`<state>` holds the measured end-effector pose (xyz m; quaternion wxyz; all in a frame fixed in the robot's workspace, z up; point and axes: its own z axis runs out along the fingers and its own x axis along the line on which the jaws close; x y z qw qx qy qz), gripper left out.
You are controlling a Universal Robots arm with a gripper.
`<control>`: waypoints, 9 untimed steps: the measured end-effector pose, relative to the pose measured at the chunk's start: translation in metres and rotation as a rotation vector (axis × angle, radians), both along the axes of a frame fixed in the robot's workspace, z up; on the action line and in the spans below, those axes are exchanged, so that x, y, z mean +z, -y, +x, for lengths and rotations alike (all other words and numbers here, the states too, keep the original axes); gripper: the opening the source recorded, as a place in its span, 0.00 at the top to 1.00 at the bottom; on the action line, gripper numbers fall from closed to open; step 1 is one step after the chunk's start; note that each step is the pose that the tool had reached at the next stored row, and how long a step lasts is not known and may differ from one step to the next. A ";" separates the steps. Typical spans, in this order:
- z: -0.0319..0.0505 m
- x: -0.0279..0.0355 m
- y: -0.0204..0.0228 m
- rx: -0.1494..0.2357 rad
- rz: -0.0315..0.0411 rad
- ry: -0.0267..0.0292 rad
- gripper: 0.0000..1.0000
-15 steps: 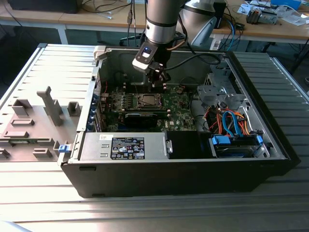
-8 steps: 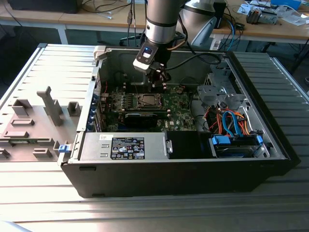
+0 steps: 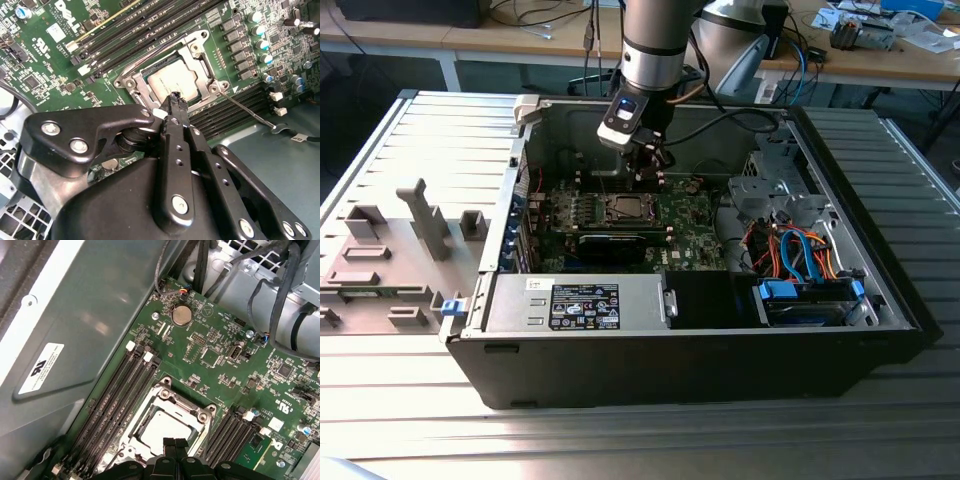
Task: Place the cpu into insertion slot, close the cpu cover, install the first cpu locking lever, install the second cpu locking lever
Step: 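Install the first cpu locking lever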
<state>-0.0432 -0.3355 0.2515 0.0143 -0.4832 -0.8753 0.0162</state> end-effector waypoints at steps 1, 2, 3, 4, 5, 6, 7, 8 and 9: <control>0.0000 0.0000 0.0000 0.003 0.0000 0.0000 0.89; 0.0000 0.0000 0.0000 0.005 0.0000 0.0000 0.89; 0.0000 0.0000 0.0000 0.008 0.0000 0.0000 0.89; 0.0000 0.0000 0.0000 0.013 0.0000 0.0000 0.89; 0.0000 0.0000 0.0000 0.016 0.0000 0.0001 0.89; 0.0000 0.0000 0.0000 0.020 0.0000 0.0001 0.89; 0.0000 0.0000 0.0000 0.023 0.0000 0.0000 0.89; 0.0000 0.0000 0.0000 0.025 0.0000 0.0000 0.89; 0.0000 0.0000 0.0000 0.027 0.0000 0.0000 0.89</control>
